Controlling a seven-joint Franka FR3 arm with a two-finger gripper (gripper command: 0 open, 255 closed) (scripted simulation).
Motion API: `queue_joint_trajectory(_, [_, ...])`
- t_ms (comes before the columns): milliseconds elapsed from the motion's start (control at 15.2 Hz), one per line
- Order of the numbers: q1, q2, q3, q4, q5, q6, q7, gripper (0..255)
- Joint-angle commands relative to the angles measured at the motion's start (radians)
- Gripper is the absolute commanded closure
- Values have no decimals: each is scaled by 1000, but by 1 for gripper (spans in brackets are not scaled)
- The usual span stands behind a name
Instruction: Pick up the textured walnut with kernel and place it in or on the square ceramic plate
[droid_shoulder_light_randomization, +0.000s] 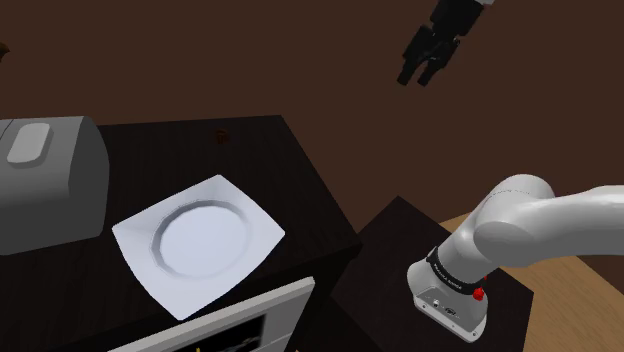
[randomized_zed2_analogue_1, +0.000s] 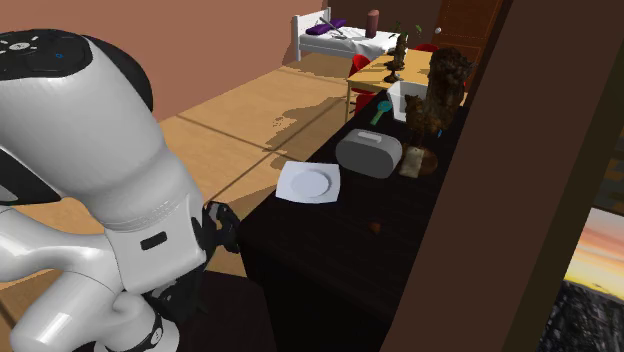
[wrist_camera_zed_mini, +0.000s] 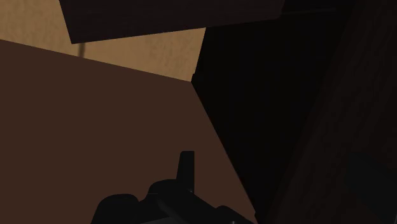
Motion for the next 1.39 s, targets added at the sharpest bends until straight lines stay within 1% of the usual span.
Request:
queue_joint_trajectory(0, [0, 0, 0, 0, 0, 0, 0, 0])
queue_joint_trajectory(396, [26, 147, 124, 41, 46, 91, 134, 0])
queue_joint_trajectory(726, [39, 297, 220, 112, 60, 157, 247, 0])
queue_joint_trajectory(1056, [48, 469, 308, 215, 44, 208, 364, 0])
queue_joint_trajectory(1320, [58, 621, 370, 321, 7, 232, 464, 0])
